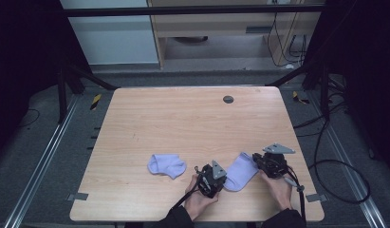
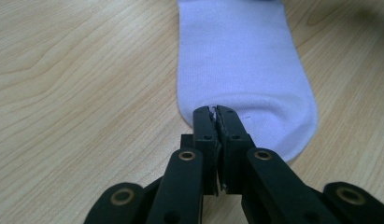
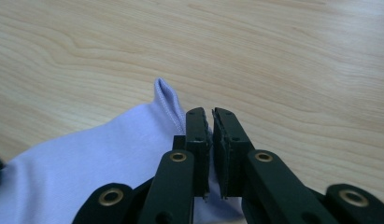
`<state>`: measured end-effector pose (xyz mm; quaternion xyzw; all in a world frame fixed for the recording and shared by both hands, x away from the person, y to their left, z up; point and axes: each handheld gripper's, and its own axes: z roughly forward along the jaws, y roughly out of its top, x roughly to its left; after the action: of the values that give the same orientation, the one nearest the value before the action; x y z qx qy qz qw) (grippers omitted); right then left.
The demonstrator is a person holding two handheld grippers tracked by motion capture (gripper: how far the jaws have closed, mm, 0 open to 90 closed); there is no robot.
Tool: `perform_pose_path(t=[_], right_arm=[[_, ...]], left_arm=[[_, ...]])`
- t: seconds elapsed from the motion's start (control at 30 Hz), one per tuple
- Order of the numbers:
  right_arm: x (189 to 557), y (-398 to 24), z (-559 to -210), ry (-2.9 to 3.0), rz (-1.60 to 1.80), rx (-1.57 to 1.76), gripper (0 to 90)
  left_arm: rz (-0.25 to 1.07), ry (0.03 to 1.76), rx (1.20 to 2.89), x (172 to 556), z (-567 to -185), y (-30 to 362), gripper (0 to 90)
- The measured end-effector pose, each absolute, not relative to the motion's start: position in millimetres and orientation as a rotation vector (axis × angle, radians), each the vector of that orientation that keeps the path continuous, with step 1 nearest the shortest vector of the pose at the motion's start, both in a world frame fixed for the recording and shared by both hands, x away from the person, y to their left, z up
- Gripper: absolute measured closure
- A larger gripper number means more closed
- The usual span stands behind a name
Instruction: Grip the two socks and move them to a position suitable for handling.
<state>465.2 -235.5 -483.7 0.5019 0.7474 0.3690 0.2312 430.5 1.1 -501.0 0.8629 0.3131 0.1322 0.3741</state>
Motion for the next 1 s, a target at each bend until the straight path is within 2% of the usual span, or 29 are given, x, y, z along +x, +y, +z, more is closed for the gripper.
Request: perform_pose_path(t=[0.13,0.23,0.37,0.47,0.67,0.87,1.0], right_arm=[[471,-239,-485,2.019,0.987,1.384,83.6],[472,-242,-484,1.981,0.989,1.382,78.9],[467,-249,-477,1.957,1.046,1.364,72.7],[464,-255,-476,1.969,1.050,1.350,68.5],[466,-260,-486,2.036,1.011,1.390,63.0],[472,-256,-496,2.095,0.952,1.394,62.8],[475,-254,-501,2.126,0.910,1.406,68.2]], left_arm=[[0.337,0.806,2.207,431,-501,1,86.8],[0.339,0.816,2.201,431,-501,1,85.8],[0.345,0.830,2.158,431,-494,6,78.5],[0.348,0.846,2.128,428,-487,11,68.5],[0.328,0.900,2.127,422,-485,12,60.4],[0.318,0.926,2.168,420,-496,6,62.1],[0.337,0.936,2.177,420,-499,4,67.1]])
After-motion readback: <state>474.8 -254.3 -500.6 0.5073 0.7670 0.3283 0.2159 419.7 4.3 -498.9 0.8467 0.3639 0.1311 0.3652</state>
